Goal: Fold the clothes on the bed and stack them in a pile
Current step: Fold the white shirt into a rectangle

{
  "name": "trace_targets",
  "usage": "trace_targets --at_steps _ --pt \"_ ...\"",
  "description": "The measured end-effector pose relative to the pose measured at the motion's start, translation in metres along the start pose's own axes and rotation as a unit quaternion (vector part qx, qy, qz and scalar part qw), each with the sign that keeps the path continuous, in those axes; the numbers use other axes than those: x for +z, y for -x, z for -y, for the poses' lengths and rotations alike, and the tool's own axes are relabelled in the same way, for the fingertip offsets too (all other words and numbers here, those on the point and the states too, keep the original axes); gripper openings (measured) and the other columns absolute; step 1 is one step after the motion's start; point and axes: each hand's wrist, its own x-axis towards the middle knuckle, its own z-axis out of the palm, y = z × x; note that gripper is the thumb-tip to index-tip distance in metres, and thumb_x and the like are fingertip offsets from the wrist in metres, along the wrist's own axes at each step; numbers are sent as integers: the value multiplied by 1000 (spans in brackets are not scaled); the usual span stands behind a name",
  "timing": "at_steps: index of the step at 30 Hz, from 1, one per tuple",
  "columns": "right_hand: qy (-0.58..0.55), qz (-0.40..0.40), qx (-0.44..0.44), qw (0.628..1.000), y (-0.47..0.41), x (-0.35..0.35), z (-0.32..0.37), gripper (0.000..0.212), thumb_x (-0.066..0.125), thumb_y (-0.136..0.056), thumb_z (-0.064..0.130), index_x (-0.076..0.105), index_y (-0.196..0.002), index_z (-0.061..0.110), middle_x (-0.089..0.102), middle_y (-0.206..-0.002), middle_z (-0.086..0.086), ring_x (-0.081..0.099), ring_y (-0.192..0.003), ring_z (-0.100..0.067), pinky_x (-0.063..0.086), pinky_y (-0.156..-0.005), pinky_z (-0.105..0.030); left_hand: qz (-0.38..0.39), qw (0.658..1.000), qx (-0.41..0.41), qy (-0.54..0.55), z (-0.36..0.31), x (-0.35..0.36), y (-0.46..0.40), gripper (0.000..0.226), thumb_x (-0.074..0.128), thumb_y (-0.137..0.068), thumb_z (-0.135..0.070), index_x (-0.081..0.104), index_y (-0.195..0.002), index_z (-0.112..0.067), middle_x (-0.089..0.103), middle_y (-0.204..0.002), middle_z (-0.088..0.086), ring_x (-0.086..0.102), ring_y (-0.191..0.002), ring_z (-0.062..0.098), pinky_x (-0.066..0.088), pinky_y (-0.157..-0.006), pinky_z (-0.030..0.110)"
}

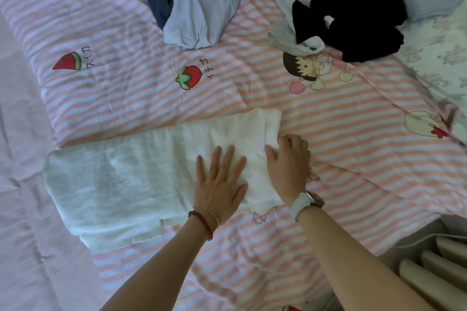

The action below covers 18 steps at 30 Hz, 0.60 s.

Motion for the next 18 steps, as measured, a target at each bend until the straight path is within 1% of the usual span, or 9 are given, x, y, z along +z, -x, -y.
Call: trace_targets --at_steps 2,3,6,9,10,12,14,16,18 --pt "-21 -38 -51 998 4 0 6 15 74 -72 6 63 -78 -1 62 -91 -19 57 -82 -39 46 -68 -43 -21 1000 -22 6 0 -2 3 57 33 -88 -45 48 -135 -18 40 -145 13 37 -132 38 25 -99 68" --pt "-34 -41 -74 996 6 1 9 13 74 -71 3 63 -78 0 63 -91 -18 57 -81 -39 48 -68 -43 -29 999 -38 8 1 -4 4 57 34 -87 -44 48 -135 -17 40 -144 13 37 -132 38 23 -99 68" --pt "-61 -7 -81 995 13 8 12 17 66 -79 3 67 -96 6 62 -109 -18 56 -92 -40 50 -78 -45 -28 996 -84 20 4 -6 8 56 33 -87 -42 48 -135 -17 42 -143 15 37 -132 39 21 -99 69" --pt "-63 26 -63 996 20 12 13 23 59 -85 6 68 -106 13 57 -123 -17 54 -105 -39 45 -88 -46 -10 993 -109 36 9 -7 13 56 33 -86 -41 51 -133 -16 42 -143 15 38 -131 40 23 -97 70" --pt "-67 26 -59 996 22 13 14 23 58 -85 6 69 -104 13 57 -124 -18 53 -108 -39 43 -91 -47 -5 993 -110 39 11 -6 15 56 33 -85 -41 51 -132 -16 42 -143 15 39 -130 41 24 -97 71" --pt "-75 11 -40 996 25 14 16 15 60 -84 5 70 -93 11 55 -124 -21 51 -113 -41 41 -94 -49 1 993 -108 42 12 -5 17 57 33 -85 -41 52 -132 -15 42 -143 15 39 -130 41 26 -96 71" --pt "-77 -6 -9 997 27 14 16 11 63 -82 3 70 -84 10 52 -128 -22 49 -117 -40 40 -96 -49 5 993 -111 44 11 -5 17 57 33 -84 -41 52 -132 -15 42 -143 15 39 -130 41 28 -96 70" --pt "-81 -23 18 996 27 11 16 13 64 -80 -1 71 -81 9 55 -126 -19 51 -114 -38 41 -95 -47 2 992 -117 51 9 -5 17 57 33 -84 -41 52 -131 -15 42 -143 15 39 -130 41 29 -96 69" --pt "-99 -43 27 994 25 8 17 13 64 -77 -5 71 -81 6 64 -107 -17 56 -99 -40 45 -87 -48 -1 991 -120 52 8 -5 17 56 35 -84 -40 53 -131 -15 42 -143 15 39 -130 41 29 -96 69"
